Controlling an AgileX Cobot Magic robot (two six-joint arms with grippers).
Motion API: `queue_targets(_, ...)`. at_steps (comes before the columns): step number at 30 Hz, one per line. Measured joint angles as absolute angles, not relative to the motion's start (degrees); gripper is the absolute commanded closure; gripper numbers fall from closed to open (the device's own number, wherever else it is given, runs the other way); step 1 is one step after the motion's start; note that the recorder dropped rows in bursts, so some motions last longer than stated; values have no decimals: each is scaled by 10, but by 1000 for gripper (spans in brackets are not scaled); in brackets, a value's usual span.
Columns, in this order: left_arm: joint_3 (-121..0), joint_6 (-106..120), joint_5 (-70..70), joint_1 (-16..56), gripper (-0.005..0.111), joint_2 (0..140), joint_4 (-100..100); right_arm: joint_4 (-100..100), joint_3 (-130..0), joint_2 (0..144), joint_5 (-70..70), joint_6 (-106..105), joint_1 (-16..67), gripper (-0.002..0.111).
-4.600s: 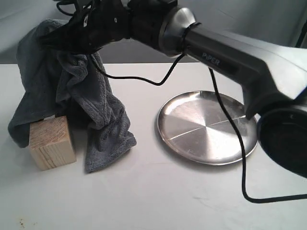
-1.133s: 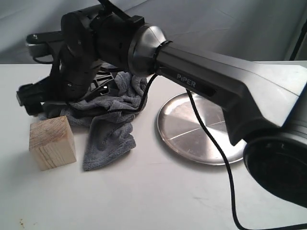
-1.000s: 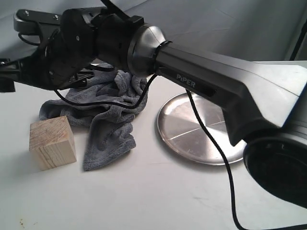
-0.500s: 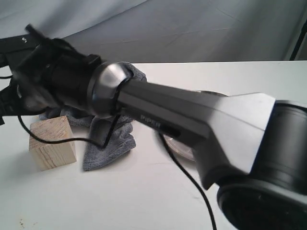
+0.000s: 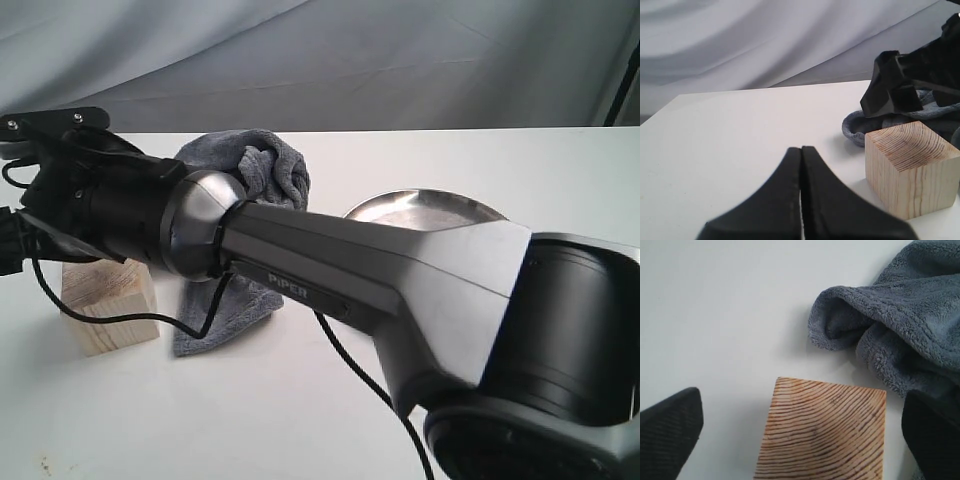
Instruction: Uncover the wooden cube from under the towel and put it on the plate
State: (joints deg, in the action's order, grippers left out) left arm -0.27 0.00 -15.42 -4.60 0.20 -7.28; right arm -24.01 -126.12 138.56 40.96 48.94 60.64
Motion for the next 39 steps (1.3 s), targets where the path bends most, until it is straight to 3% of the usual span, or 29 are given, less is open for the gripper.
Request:
queue_targets(9,-3,0,-154,-46,107,2,-73,-257,-1261,1393,464,477,606,3)
queue_targets(39,-3,0,-154,-46,107,2,-73,-204,-1261,1455,450,473,620,3)
